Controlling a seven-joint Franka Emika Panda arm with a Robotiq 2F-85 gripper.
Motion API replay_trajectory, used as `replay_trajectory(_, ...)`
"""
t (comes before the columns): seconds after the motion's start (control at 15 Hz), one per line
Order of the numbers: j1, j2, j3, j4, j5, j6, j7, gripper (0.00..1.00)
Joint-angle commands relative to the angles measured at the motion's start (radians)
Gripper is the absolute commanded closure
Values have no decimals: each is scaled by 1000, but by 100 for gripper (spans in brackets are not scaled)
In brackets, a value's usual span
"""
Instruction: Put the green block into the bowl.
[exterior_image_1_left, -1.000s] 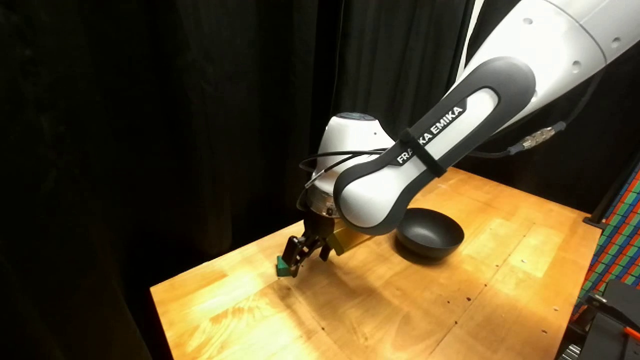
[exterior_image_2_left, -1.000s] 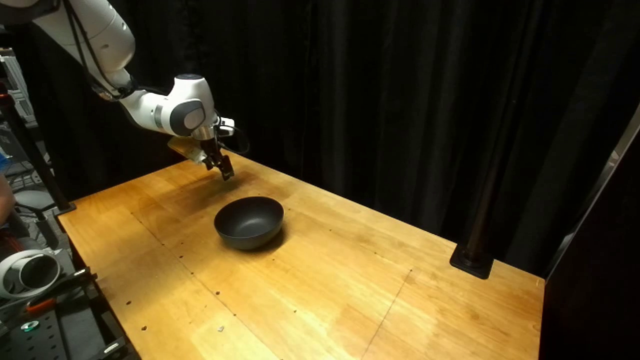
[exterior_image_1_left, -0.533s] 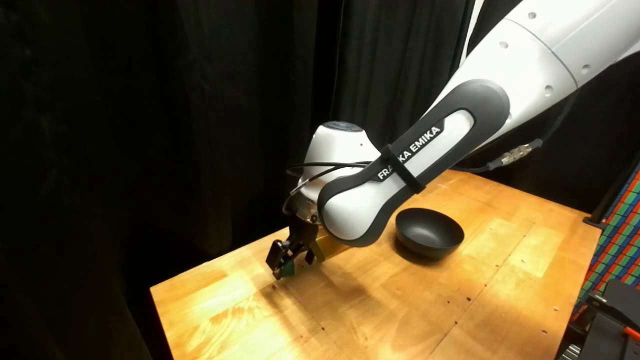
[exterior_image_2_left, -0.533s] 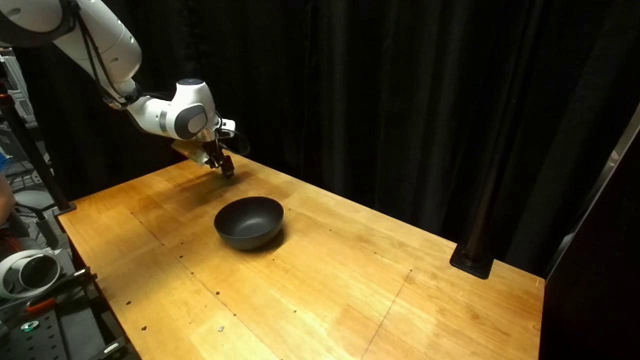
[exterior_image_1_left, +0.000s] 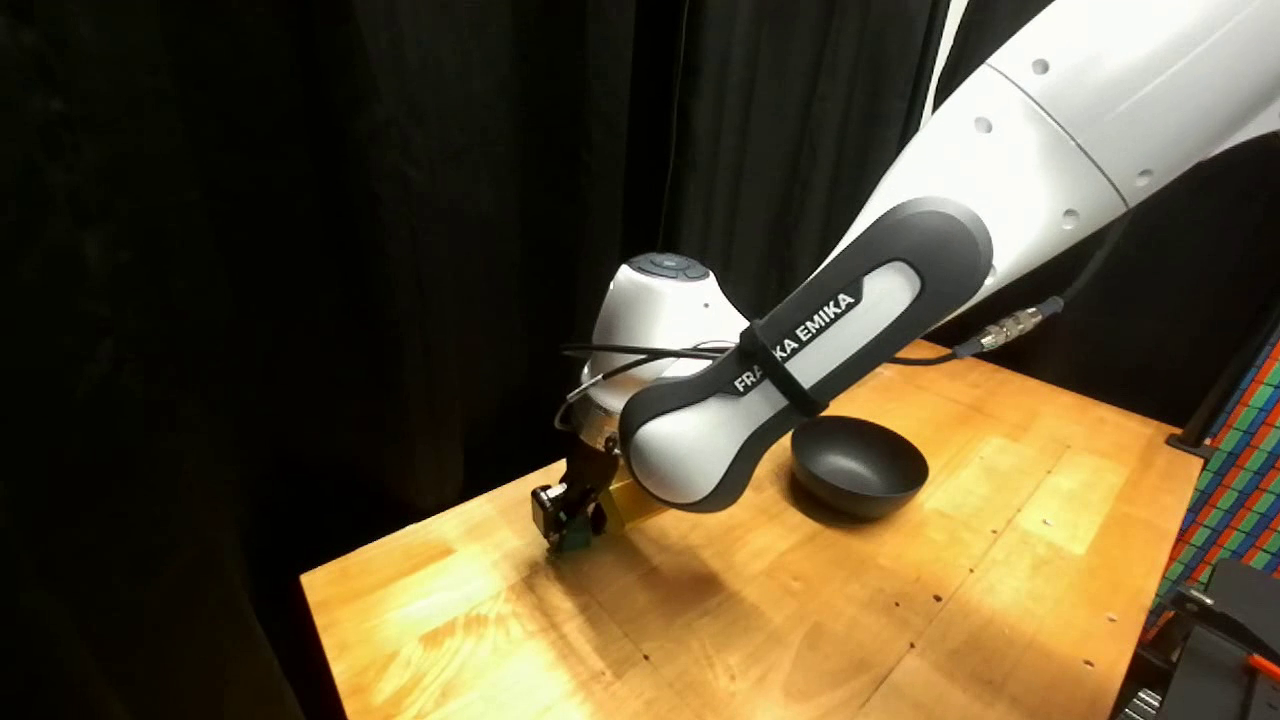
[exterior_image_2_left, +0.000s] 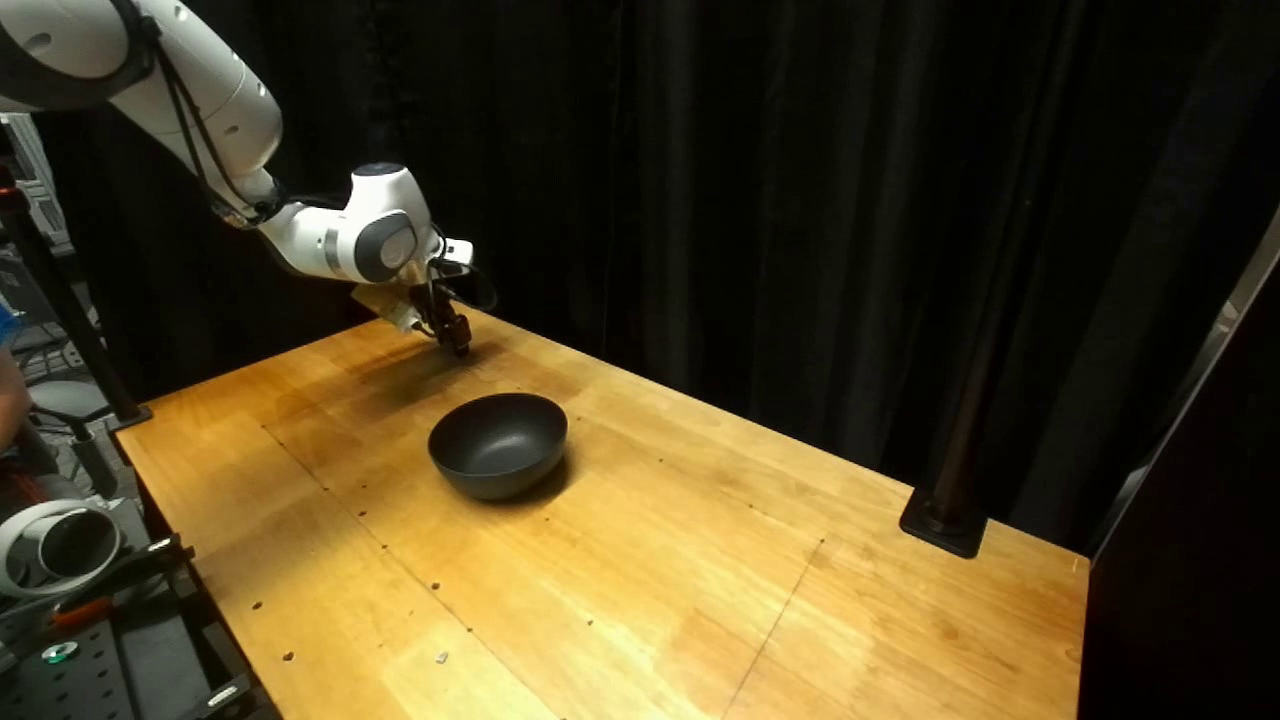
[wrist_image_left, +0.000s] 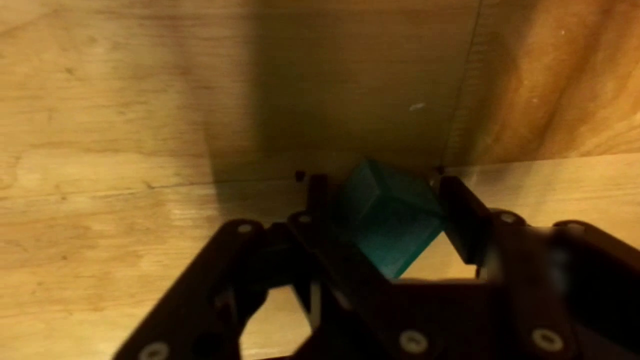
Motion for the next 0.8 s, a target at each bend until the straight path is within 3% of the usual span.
replay_trajectory(0.0, 25, 13, -34, 37, -11, -6, 41, 73)
replay_trajectory(0.07, 23, 0, -36, 27, -10, -14, 43, 77)
replay_trajectory(0.27, 19, -47, -62, -10, -20, -58, 46, 80)
replay_trajectory(0.47, 27, -137, -139, -80, -60, -130, 87, 80)
replay_trajectory(0.73, -23, -272, -178, -142, -115, -342, 93, 80)
